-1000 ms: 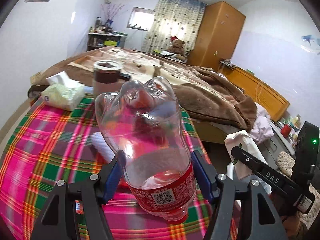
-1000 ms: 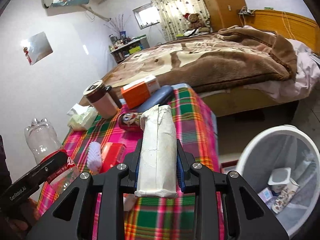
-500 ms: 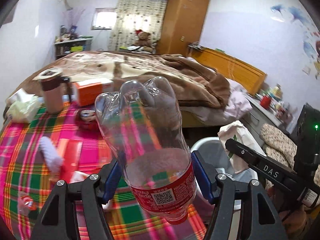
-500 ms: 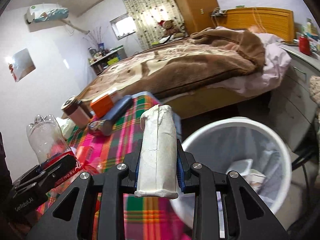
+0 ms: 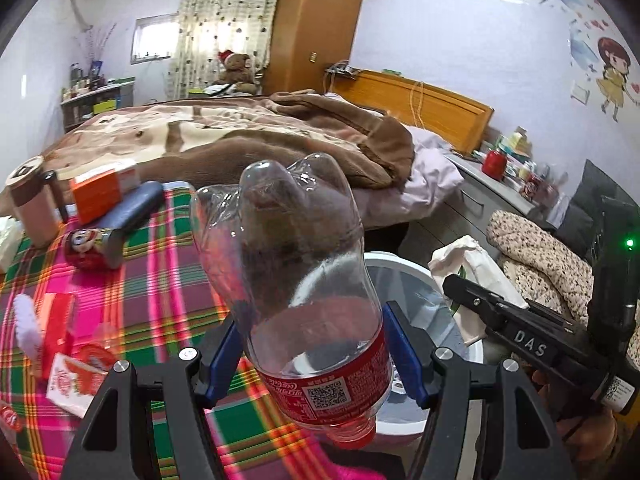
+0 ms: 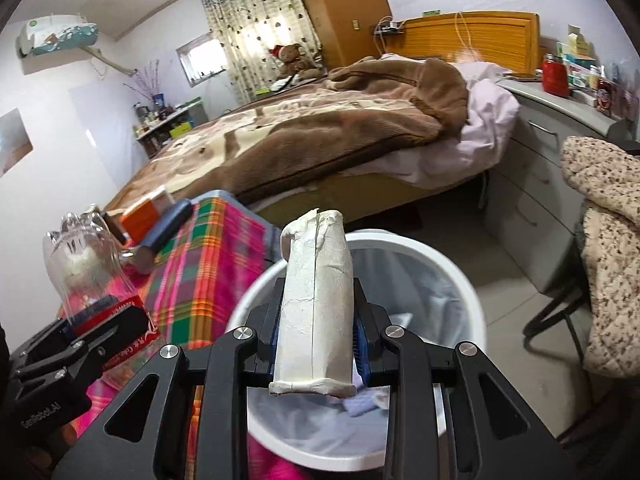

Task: Collect trash
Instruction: 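Carry the bottle and wrapper over the white bin and open both grippers, then move both tools back from the bin over the table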

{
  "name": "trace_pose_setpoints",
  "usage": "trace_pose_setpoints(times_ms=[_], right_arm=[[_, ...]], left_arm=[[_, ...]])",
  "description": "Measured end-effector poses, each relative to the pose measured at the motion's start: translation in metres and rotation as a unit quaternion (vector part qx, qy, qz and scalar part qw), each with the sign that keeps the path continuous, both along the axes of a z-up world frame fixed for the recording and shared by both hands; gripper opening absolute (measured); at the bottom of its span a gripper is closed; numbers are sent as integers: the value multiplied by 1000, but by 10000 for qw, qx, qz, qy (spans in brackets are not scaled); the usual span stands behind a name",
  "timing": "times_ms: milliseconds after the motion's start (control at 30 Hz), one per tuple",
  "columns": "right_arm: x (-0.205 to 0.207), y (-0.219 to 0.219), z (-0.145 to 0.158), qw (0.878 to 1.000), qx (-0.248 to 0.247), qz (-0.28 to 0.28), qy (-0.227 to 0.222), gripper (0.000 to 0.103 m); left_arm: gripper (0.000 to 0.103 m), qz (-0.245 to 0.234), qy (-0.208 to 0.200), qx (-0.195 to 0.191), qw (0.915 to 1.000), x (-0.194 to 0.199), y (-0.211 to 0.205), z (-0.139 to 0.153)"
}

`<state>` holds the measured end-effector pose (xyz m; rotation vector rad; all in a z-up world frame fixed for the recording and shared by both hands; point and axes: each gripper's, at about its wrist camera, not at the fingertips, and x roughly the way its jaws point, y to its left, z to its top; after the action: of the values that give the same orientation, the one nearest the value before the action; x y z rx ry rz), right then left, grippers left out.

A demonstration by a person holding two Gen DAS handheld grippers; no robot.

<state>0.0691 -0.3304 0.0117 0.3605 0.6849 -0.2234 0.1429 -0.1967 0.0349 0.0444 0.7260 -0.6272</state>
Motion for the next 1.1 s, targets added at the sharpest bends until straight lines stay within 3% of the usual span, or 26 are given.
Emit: trace_pose_setpoints(times_ms=[100, 567, 700, 833, 1100], right_arm=[[1, -8, -9, 9998, -64, 3, 181, 29], [0, -25, -32, 9986, -145, 61, 509, 35], [1, -26, -35, 9981, -163, 46, 585, 47], [-1, -25, -34, 9982, -188, 62, 563, 65], [-5, -24, -27, 9991, -85, -22, 422, 65]], left_arm=[[67, -44, -135, 123, 9998, -1, -15, -5], [67, -201, 200, 229, 9993, 9, -43, -30], [68, -196, 246, 209, 9993, 10, -43, -34], [74, -177, 196, 171, 9995, 8, -41, -33], [74, -61, 144, 139, 9998, 4, -29, -26]])
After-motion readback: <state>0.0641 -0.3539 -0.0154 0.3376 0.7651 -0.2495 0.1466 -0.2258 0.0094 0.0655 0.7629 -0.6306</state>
